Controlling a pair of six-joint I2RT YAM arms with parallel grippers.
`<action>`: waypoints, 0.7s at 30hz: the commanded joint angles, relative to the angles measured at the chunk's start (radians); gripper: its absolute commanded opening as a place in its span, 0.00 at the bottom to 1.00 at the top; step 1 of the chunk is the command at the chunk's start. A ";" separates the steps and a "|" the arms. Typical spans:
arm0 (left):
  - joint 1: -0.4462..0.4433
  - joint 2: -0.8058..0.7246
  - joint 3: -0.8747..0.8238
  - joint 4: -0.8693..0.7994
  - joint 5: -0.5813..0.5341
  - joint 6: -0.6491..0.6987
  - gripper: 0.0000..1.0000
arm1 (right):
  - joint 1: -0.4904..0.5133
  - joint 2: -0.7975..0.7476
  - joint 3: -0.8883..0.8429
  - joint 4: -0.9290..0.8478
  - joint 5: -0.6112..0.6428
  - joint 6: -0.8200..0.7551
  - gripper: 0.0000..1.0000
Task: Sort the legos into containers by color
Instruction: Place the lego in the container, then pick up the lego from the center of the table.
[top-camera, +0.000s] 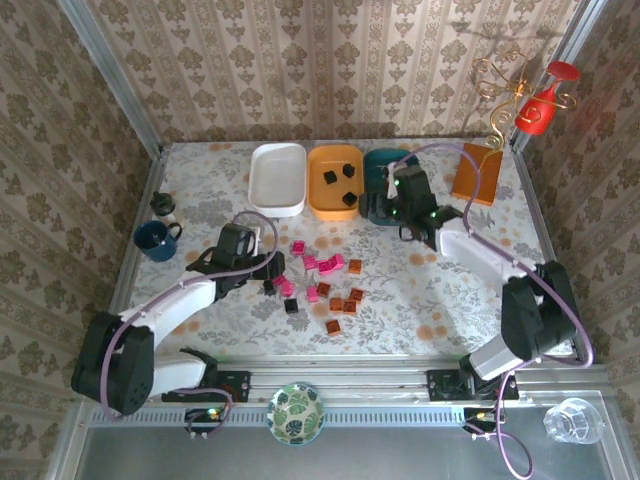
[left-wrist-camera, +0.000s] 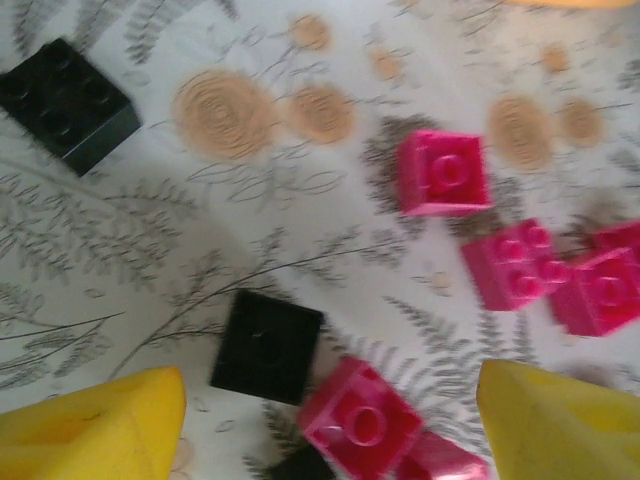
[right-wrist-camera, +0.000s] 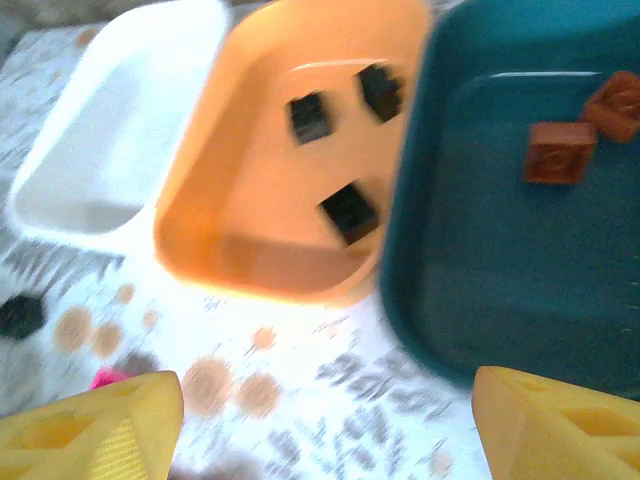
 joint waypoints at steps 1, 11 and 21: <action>0.019 0.096 0.073 -0.024 0.013 0.053 0.77 | 0.033 -0.049 -0.079 -0.021 0.027 -0.041 0.78; -0.012 0.294 0.196 -0.118 -0.095 0.093 0.67 | 0.036 -0.178 -0.210 0.021 0.053 -0.032 0.79; 0.000 0.302 0.171 -0.133 -0.138 0.093 0.52 | 0.037 -0.181 -0.237 0.050 0.040 -0.029 0.80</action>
